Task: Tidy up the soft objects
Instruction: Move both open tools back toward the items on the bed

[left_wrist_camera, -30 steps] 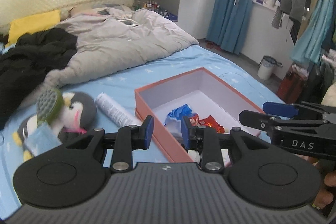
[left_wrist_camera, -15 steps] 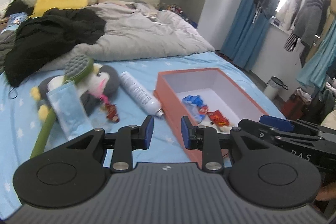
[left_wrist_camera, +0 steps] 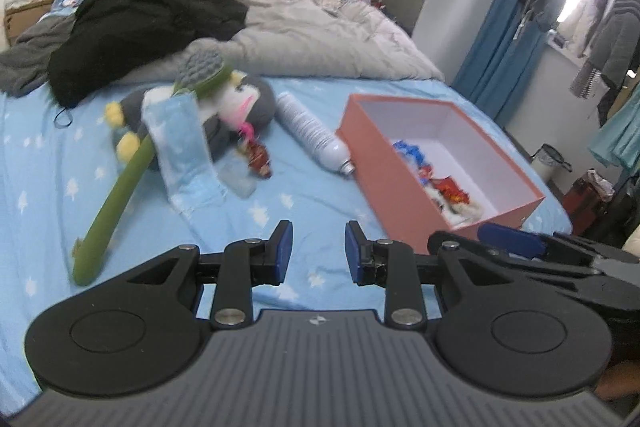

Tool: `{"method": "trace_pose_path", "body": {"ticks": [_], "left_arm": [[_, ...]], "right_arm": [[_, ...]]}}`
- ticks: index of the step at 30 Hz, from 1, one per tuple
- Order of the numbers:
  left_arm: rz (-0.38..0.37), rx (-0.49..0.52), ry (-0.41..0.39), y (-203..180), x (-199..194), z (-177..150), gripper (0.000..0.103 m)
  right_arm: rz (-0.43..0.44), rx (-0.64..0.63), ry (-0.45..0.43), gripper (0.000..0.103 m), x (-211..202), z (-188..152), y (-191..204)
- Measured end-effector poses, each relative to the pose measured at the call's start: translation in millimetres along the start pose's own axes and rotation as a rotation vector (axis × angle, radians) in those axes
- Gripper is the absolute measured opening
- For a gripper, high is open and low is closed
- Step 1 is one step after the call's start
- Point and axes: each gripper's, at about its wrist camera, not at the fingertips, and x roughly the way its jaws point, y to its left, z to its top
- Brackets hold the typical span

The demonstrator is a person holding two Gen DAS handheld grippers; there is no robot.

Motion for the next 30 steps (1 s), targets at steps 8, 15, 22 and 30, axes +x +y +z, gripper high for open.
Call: {"method": "trace_pose_path", "body": {"ticks": [8, 15, 22, 30], "left_arm": [[0.051, -0.051, 0.031, 28, 17, -2, 0.033], [0.07, -0.077, 0.058, 47, 46, 10, 0.037], [0.095, -0.098, 0.096, 72, 87, 18, 0.045], [0.153, -0.122, 0.133, 109, 146, 32, 0.059]], "right_arm": [[0.011, -0.002, 0.041, 0.064, 20, -8, 8], [0.003, 0.01, 0.064, 0.064, 46, -1, 2], [-0.006, 0.001, 0.103, 0.064, 85, 8, -3], [-0.016, -0.011, 0.151, 0.081, 142, 15, -13]]}}
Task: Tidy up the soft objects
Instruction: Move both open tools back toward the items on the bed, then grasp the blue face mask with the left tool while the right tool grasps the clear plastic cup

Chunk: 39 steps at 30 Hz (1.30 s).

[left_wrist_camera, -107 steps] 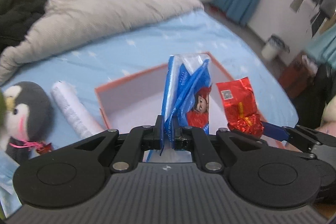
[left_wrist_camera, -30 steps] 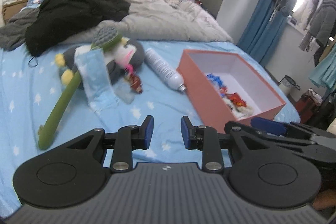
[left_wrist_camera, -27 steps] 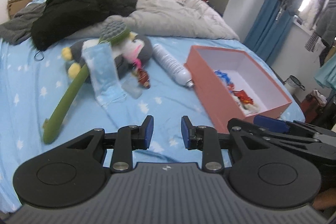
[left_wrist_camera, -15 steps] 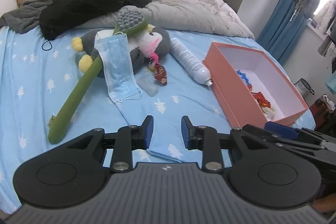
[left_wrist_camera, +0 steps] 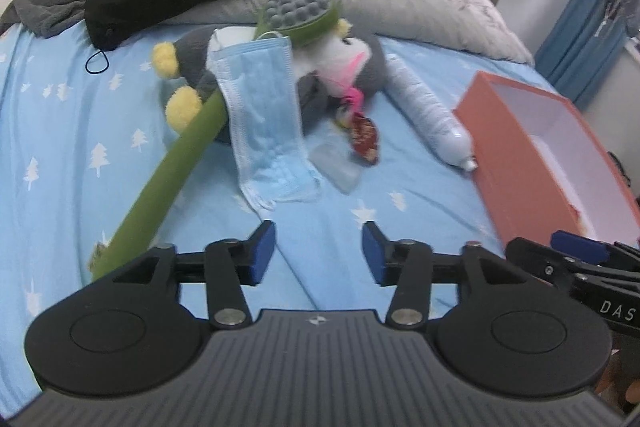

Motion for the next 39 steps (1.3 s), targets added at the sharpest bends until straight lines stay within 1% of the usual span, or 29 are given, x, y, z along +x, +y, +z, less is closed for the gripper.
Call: {"method": "trace_pose_path", "body": {"ticks": [2, 5, 7, 10, 11, 12, 15, 18, 22, 24, 26, 29, 30, 31, 33, 34, 36, 38, 39], "left_arm": [[0.011, 0.0, 0.008, 7, 18, 6, 0.06], [0.024, -0.009, 0.025, 15, 44, 14, 0.06], [0.039, -0.023, 0.04, 22, 66, 18, 0.06], [0.045, -0.054, 0.058, 32, 94, 21, 0.06], [0.047, -0.064, 0.063, 35, 103, 22, 0.06], [0.048, -0.07, 0.066, 38, 110, 22, 0.06], [0.069, -0.08, 0.071, 45, 129, 23, 0.06], [0.068, -0.084, 0.066, 49, 140, 24, 0.059], [0.063, -0.043, 0.026, 44, 143, 25, 0.059], [0.07, -0.053, 0.013, 42, 143, 26, 0.059], [0.071, -0.068, 0.004, 42, 145, 28, 0.058], [0.083, -0.063, -0.005, 38, 151, 28, 0.057], [0.092, -0.061, -0.006, 36, 153, 28, 0.053], [0.105, -0.06, -0.002, 34, 155, 28, 0.047], [0.14, -0.074, 0.01, 36, 159, 28, 0.04], [0.14, -0.095, 0.014, 38, 162, 29, 0.036], [0.145, -0.128, 0.006, 41, 163, 30, 0.03], [0.149, -0.137, -0.003, 43, 163, 32, 0.021], [0.147, -0.144, -0.004, 44, 162, 32, 0.015]], "right_arm": [[-0.013, -0.009, 0.026, 0.081, 21, 3, -2], [-0.009, -0.013, 0.043, 0.081, 47, 8, -3], [0.014, 0.0, 0.06, 0.081, 65, 13, -4], [0.077, -0.005, 0.064, 0.08, 93, 20, -1], [0.088, -0.017, 0.07, 0.079, 103, 22, 1], [0.097, -0.033, 0.085, 0.073, 114, 23, 4], [0.135, -0.09, 0.112, 0.067, 141, 26, 12], [0.156, -0.155, 0.145, 0.059, 164, 24, 21], [0.164, -0.211, 0.149, 0.058, 183, 23, 28], [0.159, -0.237, 0.143, 0.058, 191, 22, 31], [0.171, -0.256, 0.132, 0.057, 195, 23, 34], [0.183, -0.273, 0.128, 0.053, 202, 24, 38], [0.176, -0.279, 0.13, 0.05, 205, 24, 39], [0.173, -0.287, 0.13, 0.049, 207, 24, 40], [0.173, -0.302, 0.116, 0.046, 209, 23, 41], [0.173, -0.302, 0.112, 0.043, 210, 24, 41], [0.176, -0.286, 0.115, 0.039, 213, 26, 39], [0.176, -0.284, 0.114, 0.037, 213, 28, 39], [0.173, -0.285, 0.118, 0.034, 212, 29, 39]]}}
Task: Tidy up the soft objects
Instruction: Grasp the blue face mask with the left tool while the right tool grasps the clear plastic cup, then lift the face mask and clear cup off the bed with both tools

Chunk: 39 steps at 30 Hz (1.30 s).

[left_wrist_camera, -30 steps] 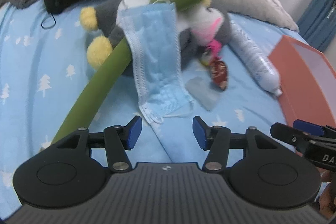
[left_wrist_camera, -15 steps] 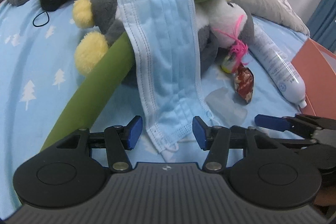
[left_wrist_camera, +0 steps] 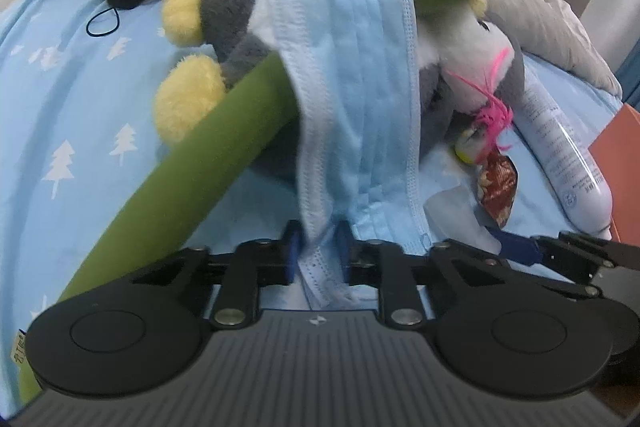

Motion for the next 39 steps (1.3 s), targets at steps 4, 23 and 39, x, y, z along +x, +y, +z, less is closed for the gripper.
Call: {"method": "trace_pose_path", "body": {"ticks": [4, 23, 39], "left_arm": [[-0.016, -0.003, -0.006, 1, -7, 3, 0.007], [-0.153, 0.062, 0.024, -35, -102, -46, 0.004], [-0.179, 0.07, -0.007, -31, -170, -101, 0.004]], "right_arm": [[-0.002, 0.023, 0.017, 0.03, -3, 1, 0], [-0.114, 0.138, 0.024, 0.027, -98, -52, 1], [-0.156, 0.193, -0.003, 0.027, -172, -96, 21]]}}
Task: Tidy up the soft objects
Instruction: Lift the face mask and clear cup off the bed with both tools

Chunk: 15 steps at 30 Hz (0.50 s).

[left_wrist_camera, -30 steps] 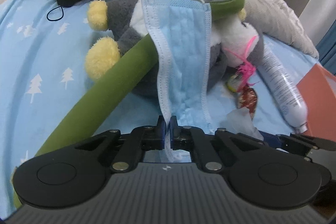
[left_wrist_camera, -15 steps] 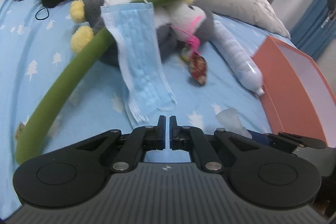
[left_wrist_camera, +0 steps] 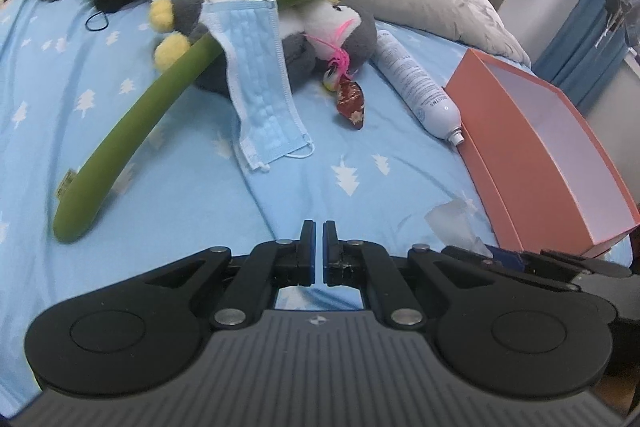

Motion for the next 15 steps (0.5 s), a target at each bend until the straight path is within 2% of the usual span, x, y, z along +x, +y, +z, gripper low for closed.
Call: {"method": "trace_pose_path", "body": {"ticks": [8, 9, 13, 15], "left_arm": [[0.031, -0.058, -0.05, 21, 6, 12, 0.005], [0.037, -0.065, -0.05, 24, 11, 16, 0.009], [0.063, -0.102, -0.063, 40, 32, 33, 0.036], [0.073, -0.116, -0.076, 48, 43, 43, 0.039]], "right_arm": [[0.017, -0.009, 0.005, 0.027, 6, 3, 6], [0.02, -0.011, 0.01, 0.027, 9, 4, 7], [0.03, -0.025, 0.035, 0.027, 25, 10, 10], [0.036, -0.035, 0.046, 0.027, 33, 14, 10]]}}
